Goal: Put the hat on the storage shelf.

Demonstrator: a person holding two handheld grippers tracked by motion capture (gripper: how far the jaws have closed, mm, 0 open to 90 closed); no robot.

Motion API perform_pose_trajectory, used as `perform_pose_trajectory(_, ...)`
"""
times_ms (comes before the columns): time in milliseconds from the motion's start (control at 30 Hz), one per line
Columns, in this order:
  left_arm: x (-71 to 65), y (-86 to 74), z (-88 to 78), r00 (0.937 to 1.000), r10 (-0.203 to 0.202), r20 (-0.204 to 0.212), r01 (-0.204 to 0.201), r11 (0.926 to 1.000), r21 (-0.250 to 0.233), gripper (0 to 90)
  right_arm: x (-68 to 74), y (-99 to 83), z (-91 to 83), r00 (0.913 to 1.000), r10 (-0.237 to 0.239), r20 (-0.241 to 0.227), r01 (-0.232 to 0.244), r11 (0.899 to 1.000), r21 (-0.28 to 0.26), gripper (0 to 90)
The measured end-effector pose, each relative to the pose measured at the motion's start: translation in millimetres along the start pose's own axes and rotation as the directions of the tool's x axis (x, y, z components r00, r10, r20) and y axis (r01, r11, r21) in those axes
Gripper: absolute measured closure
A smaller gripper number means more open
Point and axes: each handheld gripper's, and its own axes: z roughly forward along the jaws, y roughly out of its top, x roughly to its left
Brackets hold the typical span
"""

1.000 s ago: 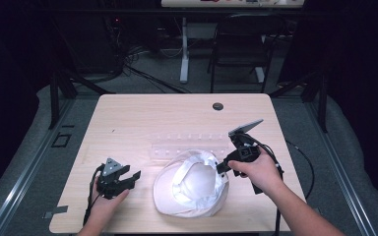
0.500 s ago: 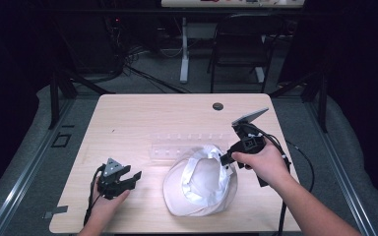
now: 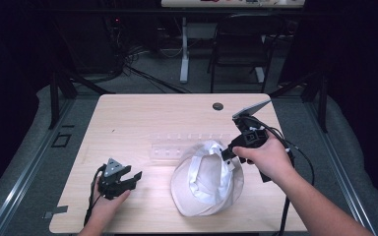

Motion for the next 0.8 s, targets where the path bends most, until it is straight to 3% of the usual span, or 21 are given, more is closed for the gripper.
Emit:
perform_pose_trajectory(300,-0.8,0.0,0.4,1.0,0.006,0.0,-0.006,1.0,0.002,48.7,3.7,1.5,-10.3,0.9999,0.003,-0.011,-0.003,1.0,-0.003,82.5)
perform_pose_trajectory(633,-1.4,-0.1,0.7,1.0,0.006,-0.002,-0.006,1.0,0.002,48.8,0.9,2.0,-21.7,0.9968,0.041,-0.069,-0.044,0.998,-0.035,82.6)
perform_pose_trajectory(800,-2.2,0.2,0.7,1.0,0.009,0.001,-0.009,1.0,0.004,48.7,-2.8,2.8,-29.7,0.9911,0.051,-0.123,-0.055,0.998,-0.028,82.6)
